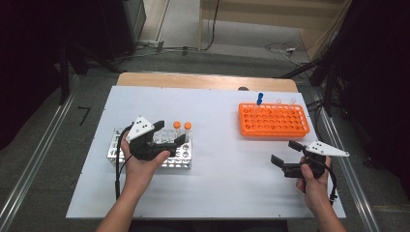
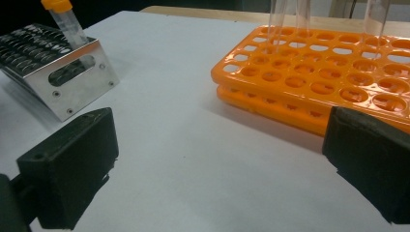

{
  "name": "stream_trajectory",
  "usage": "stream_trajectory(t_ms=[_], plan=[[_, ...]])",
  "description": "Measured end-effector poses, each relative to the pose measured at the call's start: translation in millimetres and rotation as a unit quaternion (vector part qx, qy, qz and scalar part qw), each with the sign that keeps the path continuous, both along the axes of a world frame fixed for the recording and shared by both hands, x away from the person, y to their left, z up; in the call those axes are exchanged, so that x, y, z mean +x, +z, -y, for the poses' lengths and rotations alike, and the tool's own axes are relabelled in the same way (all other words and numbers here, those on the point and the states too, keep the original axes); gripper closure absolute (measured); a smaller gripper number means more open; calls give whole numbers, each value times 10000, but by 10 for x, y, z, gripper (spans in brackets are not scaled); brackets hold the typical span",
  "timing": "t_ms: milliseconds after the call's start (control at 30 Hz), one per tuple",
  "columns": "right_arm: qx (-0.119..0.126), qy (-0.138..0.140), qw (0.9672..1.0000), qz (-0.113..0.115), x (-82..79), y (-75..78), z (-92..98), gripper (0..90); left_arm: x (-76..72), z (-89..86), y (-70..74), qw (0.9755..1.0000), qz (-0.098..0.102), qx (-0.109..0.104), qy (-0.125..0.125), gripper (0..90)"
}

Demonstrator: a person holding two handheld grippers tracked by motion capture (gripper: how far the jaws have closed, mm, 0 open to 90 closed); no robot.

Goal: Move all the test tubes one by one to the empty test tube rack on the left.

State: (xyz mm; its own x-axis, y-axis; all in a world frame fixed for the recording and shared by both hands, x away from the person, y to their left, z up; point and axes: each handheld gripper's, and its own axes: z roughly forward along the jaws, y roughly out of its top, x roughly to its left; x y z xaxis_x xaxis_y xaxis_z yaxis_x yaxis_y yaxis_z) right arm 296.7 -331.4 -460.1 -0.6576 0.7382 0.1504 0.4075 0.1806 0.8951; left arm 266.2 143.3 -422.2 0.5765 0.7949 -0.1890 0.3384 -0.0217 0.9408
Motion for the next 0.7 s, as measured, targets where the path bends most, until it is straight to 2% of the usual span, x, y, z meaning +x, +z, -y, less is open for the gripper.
stream_trajectory(t_ms=[67,200,400,567,700], plan=[[14,-30,10000,22,30,13,11,0,-54,-6,4,9999,14,-56,-110,21],[41,-193,9998,16,107,48,58,0,-151,-19,-3,9994,85,-180,-266,0],[92,-445,9990,0,284,81,172,0,-256,-22,-61,9990,161,-150,-386,0],[149,-604,9981,-39,474,100,239,0,-284,-7,-100,9989,122,-158,-427,0],[137,-795,9967,-29,654,127,263,37,-292,5,-131,9988,85,-163,-445,0]])
